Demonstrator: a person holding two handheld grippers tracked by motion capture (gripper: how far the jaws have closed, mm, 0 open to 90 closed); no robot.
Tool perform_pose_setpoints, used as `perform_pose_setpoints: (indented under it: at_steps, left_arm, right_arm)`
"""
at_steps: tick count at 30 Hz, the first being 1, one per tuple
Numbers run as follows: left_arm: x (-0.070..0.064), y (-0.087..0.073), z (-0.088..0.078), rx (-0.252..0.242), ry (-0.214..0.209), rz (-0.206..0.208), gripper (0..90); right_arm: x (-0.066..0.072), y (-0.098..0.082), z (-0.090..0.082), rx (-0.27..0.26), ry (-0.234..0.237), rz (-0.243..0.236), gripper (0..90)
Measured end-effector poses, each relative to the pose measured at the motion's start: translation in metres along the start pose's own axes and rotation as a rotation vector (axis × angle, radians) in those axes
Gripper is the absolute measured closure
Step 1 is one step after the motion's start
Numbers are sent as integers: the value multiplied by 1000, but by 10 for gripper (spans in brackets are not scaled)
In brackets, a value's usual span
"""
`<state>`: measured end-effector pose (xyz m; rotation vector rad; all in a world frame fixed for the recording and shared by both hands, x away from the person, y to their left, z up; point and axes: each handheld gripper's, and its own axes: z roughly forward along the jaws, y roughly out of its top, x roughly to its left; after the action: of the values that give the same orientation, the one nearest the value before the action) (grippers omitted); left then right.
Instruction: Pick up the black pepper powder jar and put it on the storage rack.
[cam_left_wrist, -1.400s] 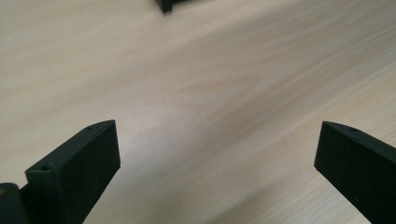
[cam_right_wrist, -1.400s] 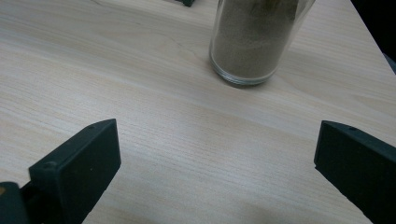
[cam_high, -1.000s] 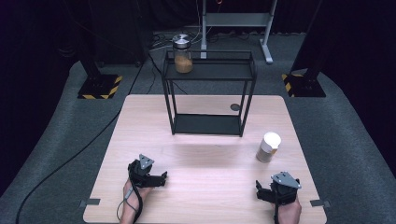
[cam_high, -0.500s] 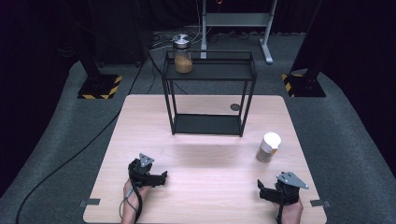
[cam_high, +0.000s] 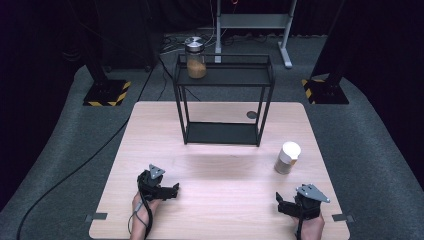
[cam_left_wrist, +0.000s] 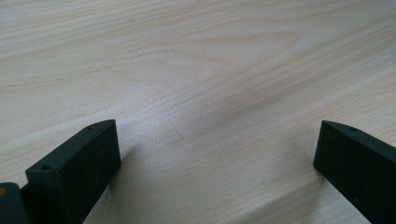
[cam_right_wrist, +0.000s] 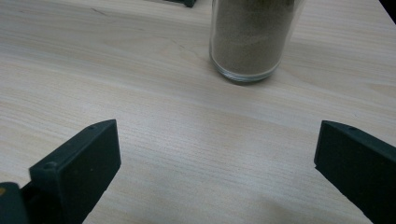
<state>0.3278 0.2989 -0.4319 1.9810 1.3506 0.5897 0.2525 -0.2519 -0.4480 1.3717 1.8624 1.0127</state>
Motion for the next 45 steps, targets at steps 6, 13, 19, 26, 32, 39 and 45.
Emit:
perform_pose_setpoints:
  at_steps: [6, 13, 19, 26, 32, 39, 45]
  left_arm:
    - [0, 0, 0, -1, 0, -3, 0]
    - [0, 0, 0, -1, 2, -7, 3]
    - [-1, 0, 0, -1, 2, -8, 3]
    - [0, 0, 0, 0, 3, -6, 3]
    - [-1, 0, 0, 0, 3, -5, 3]
    - [-1, 0, 0, 0, 2, -5, 4]
    - [-1, 0, 0, -1, 2, -7, 4]
  right_arm:
    - [-3, 3, 1, 17, 22, -8, 0]
    - [-9, 7, 4, 36, 59, -6, 0]
    - [-16, 14, 12, -8, 77, 33, 0]
    - [-13, 32, 31, -90, 31, 3, 0]
    - [-22, 43, 50, -109, 30, 29, 0]
    - [-23, 42, 67, -143, 17, 40, 0]
    - [-24, 39, 75, -159, 11, 39, 0]
